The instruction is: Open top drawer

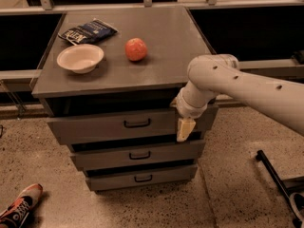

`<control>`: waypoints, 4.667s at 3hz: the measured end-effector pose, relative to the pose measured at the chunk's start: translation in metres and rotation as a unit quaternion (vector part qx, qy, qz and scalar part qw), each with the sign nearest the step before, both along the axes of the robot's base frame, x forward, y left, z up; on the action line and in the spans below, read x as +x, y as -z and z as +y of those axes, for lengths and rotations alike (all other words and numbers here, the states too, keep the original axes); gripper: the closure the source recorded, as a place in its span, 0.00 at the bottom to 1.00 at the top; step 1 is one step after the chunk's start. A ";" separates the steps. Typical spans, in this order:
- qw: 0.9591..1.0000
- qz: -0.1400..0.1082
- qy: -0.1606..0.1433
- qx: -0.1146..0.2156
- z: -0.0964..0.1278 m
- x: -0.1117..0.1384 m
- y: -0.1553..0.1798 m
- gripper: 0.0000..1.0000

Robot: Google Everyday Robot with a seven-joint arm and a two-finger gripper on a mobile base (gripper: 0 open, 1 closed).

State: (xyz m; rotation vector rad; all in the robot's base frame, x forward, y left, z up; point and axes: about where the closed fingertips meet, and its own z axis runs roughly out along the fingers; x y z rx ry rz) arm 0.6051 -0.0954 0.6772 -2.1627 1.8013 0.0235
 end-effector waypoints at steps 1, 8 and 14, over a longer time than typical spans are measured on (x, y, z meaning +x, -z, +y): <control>0.999 0.028 -0.017 0.003 0.003 -0.016 0.010 0.27; 0.995 0.096 -0.008 0.030 -0.008 -0.109 -0.003 0.37; 0.996 0.065 0.046 0.048 -0.042 -0.155 -0.036 0.00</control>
Offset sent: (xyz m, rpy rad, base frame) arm -0.0544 0.0013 -0.0089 0.0422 0.1187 0.0749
